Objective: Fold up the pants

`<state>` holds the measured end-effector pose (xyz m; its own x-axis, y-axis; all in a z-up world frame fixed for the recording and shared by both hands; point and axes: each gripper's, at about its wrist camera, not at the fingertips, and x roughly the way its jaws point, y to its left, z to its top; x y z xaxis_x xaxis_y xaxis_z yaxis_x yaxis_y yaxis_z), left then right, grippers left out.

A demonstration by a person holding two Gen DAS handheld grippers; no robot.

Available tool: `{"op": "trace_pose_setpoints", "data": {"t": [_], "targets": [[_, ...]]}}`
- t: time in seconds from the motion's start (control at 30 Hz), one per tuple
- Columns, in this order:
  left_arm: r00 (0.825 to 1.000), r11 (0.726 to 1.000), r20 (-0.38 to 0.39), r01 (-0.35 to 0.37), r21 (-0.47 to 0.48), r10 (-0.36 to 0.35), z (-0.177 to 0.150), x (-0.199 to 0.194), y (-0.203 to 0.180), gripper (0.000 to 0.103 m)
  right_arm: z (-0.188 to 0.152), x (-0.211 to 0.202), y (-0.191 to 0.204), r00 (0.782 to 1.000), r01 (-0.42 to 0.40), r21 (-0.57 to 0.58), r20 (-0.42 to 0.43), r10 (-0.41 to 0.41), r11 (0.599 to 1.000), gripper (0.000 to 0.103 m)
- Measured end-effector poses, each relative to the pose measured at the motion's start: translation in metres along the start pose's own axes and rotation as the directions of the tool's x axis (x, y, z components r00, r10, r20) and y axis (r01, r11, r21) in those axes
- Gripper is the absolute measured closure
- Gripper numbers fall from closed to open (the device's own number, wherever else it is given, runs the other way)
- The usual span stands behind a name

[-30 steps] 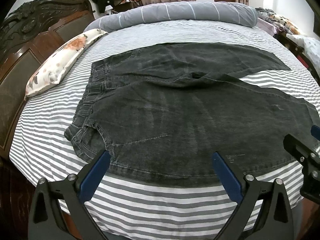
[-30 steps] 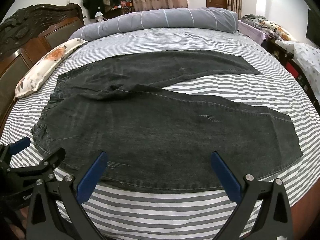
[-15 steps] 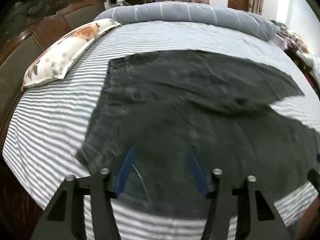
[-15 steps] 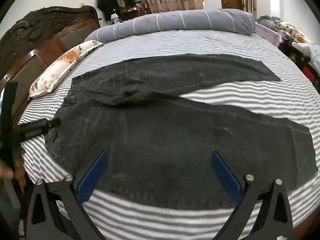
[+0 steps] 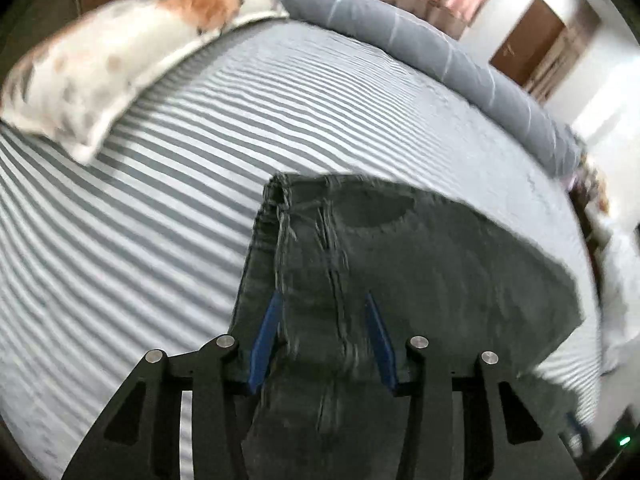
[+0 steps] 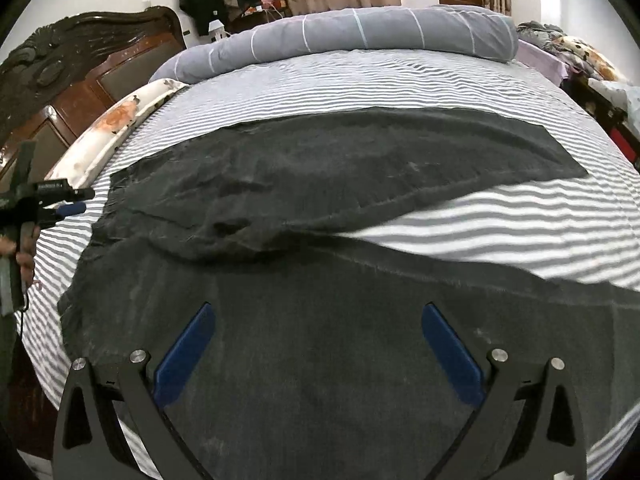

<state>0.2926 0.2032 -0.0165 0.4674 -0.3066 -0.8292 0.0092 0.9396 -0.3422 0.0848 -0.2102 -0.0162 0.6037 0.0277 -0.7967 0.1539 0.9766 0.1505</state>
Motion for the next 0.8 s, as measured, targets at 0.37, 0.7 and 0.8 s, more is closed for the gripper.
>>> {"op": "trace_pose_setpoints", "data": {"t": [0.37, 0.7, 0.8], "targets": [[0.991, 0.974, -0.012, 0.130, -0.186, -0.134, 0.038, 0.056, 0.044, 0.071, 0.025, 0.054, 0.003, 0.999, 0.008, -0.010, -0.044, -0.008, 1.000, 0.001], [0.986, 0.959, 0.024, 0.166, -0.231, -0.165, 0.043, 0.076, 0.050, 0.071, 0.039, 0.076, 0.009, 0.998, 0.018, -0.057, -0.053, -0.021, 0.998, 0.001], [0.982, 0.956, 0.052, 0.187, -0.227, -0.180, 0.051, 0.080, 0.047, 0.072, 0.061, 0.084, 0.013, 0.999, 0.008, -0.107, -0.040, -0.012, 0.994, 0.001]]}}
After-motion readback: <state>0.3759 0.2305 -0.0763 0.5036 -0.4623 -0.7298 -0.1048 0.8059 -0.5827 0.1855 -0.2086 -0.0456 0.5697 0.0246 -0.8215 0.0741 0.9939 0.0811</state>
